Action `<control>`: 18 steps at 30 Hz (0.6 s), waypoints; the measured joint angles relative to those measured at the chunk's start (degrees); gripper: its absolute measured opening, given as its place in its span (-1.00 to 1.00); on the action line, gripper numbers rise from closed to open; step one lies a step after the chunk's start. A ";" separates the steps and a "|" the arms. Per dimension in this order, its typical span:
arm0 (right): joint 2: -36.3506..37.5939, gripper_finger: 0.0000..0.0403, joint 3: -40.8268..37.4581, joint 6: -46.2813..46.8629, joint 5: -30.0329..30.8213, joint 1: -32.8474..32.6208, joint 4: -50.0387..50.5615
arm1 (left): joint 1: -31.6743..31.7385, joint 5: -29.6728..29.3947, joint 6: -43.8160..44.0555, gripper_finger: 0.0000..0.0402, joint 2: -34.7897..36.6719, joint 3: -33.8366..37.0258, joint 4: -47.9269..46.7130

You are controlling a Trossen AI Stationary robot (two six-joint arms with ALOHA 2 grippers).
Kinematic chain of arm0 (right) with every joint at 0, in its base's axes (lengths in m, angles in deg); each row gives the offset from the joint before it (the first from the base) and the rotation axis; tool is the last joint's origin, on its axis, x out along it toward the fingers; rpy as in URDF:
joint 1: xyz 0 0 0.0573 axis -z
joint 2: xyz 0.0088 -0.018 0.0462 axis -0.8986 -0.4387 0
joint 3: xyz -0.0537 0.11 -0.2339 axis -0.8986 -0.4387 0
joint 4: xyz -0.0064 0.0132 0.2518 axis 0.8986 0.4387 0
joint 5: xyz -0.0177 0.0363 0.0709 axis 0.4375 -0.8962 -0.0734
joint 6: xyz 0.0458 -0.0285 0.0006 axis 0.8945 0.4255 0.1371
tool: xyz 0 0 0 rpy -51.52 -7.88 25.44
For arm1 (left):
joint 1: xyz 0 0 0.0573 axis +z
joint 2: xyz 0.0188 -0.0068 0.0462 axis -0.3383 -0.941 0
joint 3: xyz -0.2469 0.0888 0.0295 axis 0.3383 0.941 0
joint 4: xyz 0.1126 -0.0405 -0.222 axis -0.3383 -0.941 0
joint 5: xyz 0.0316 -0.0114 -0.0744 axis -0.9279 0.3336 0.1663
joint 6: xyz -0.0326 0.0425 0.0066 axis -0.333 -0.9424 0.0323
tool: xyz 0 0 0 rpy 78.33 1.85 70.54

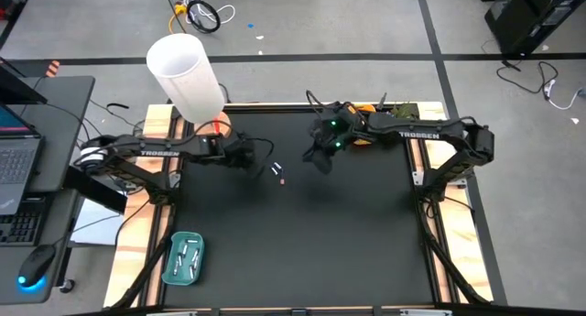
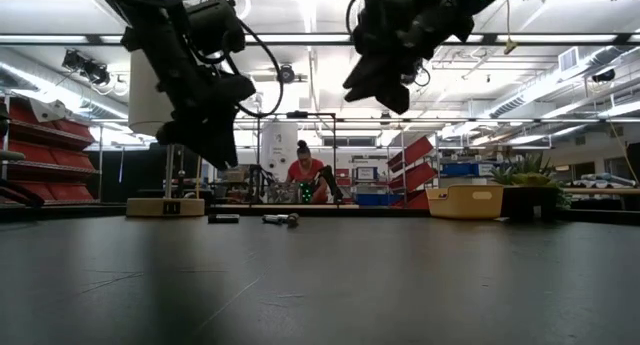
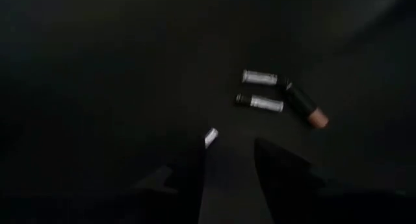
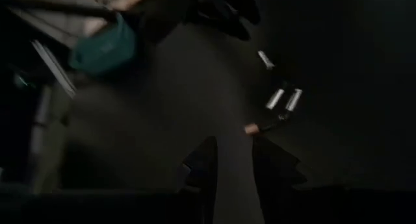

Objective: Sort batteries
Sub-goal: Put the left silver battery into the blue bin

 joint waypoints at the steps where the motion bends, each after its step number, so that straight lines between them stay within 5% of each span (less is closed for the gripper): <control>1: -0.41 -0.58 0.32 -1.86 0.99 -0.43 0.93 | 0.11 -0.20 0.00 -0.27 -0.13 0.43 1.34; 12: -11.37 -0.58 0.38 -1.90 1.62 -1.96 0.94 | 1.17 3.96 -0.24 -0.27 -6.33 2.33 9.63; 18: -12.99 -0.58 0.38 -1.42 0.51 -2.08 -0.75 | 0.74 3.77 -2.03 -0.27 -8.10 2.29 6.67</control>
